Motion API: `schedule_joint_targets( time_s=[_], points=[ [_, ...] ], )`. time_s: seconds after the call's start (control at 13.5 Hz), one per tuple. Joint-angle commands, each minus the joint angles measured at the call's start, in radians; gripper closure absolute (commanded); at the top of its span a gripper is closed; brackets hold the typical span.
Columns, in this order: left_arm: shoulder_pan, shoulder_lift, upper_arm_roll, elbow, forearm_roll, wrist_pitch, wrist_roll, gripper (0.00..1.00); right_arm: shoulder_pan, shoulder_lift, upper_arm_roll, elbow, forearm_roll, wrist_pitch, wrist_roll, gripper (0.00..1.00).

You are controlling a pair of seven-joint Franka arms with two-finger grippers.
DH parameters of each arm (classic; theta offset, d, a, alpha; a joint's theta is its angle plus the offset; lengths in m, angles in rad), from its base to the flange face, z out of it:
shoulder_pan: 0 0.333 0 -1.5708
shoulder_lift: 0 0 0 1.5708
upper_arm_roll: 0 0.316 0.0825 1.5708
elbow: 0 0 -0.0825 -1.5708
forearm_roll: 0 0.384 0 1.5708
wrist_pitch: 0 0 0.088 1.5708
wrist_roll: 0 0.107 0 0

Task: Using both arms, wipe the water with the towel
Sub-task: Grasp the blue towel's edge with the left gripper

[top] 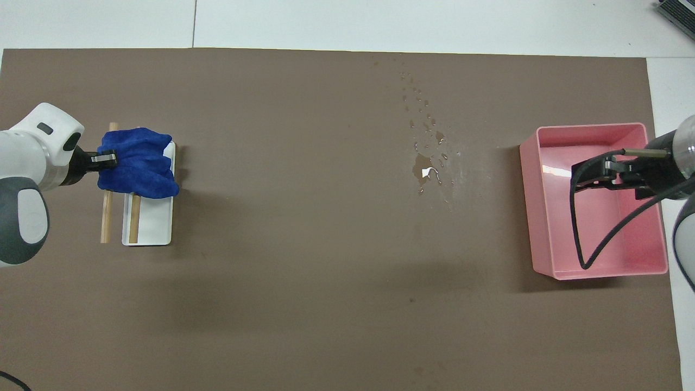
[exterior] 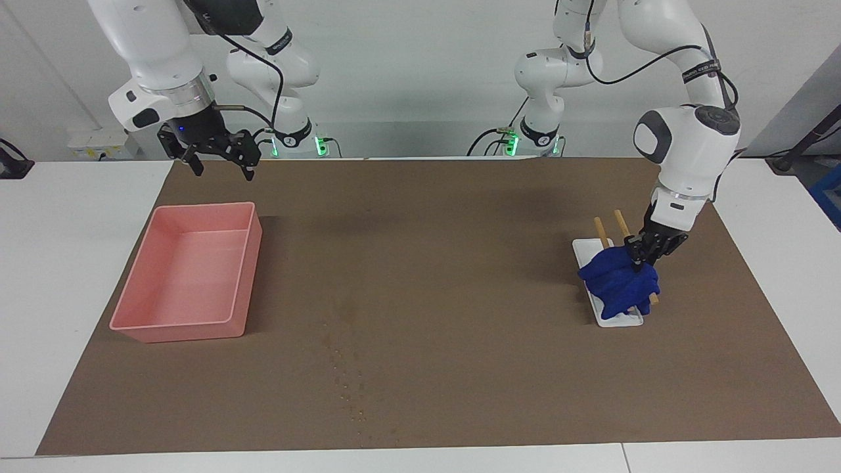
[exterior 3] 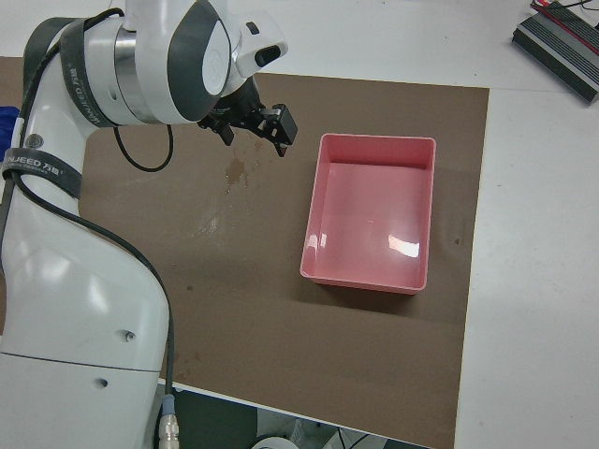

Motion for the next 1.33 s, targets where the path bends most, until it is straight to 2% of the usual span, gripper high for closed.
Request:
schedule_joint_targets(
  time_s=[0.0, 0.07, 0.15, 0.22, 0.37, 0.44, 0.52, 0.59, 0.67, 0.81, 0.89, 0.96, 1.26],
  points=[
    [-0.014, 0.001, 0.009, 0.031, 0.006, -0.030, -0.006, 1.00, -0.017, -0.025, 0.007, -0.028, 0.001, -0.004, -0.034, 0.00],
    [-0.014, 0.001, 0.009, 0.031, 0.007, -0.030, -0.007, 1.00, -0.017, -0.025, 0.007, -0.028, 0.001, -0.004, -0.034, 0.00],
    [-0.013, 0.001, 0.008, 0.031, 0.006, -0.029, -0.007, 0.84, -0.017, -0.025, 0.007, -0.028, 0.001, -0.004, -0.034, 0.00],
    [-0.014, 0.001, 0.009, 0.030, 0.006, -0.024, -0.009, 0.62, -0.017, -0.025, 0.007, -0.029, 0.001, -0.004, -0.034, 0.00],
    [-0.014, 0.001, 0.008, 0.025, 0.006, -0.016, -0.007, 0.45, -0.017, -0.026, 0.007, -0.029, 0.001, -0.004, -0.034, 0.00],
    [-0.014, 0.001, 0.008, 0.026, 0.006, -0.015, -0.007, 0.41, -0.017, -0.026, 0.007, -0.029, 0.001, -0.004, -0.034, 0.00],
    [-0.014, 0.001, 0.008, 0.025, 0.006, -0.012, -0.007, 0.41, -0.017, -0.028, 0.007, -0.031, 0.001, -0.004, -0.034, 0.00],
    [-0.014, 0.001, 0.008, 0.025, 0.006, -0.012, -0.007, 0.42, -0.017, -0.029, 0.007, -0.032, 0.001, -0.004, -0.034, 0.00],
    [-0.014, 0.001, 0.008, 0.023, 0.007, -0.009, -0.007, 0.47, -0.017, -0.029, 0.007, -0.035, 0.001, -0.004, -0.034, 0.00],
    [-0.014, 0.001, 0.008, 0.023, 0.006, -0.007, -0.010, 0.64, -0.017, -0.029, 0.005, -0.035, 0.001, -0.004, -0.036, 0.00],
    [-0.014, 0.001, 0.008, 0.022, 0.006, -0.007, -0.012, 0.86, -0.017, -0.029, 0.005, -0.037, 0.001, -0.004, -0.034, 0.00],
    [-0.014, 0.001, 0.008, 0.023, 0.006, -0.009, -0.012, 1.00, -0.017, -0.031, 0.005, -0.037, 0.001, -0.004, -0.034, 0.00],
    [-0.016, 0.002, 0.008, 0.049, 0.007, -0.030, -0.007, 1.00, -0.017, -0.031, 0.005, -0.037, 0.001, -0.004, -0.036, 0.00]
  ],
)
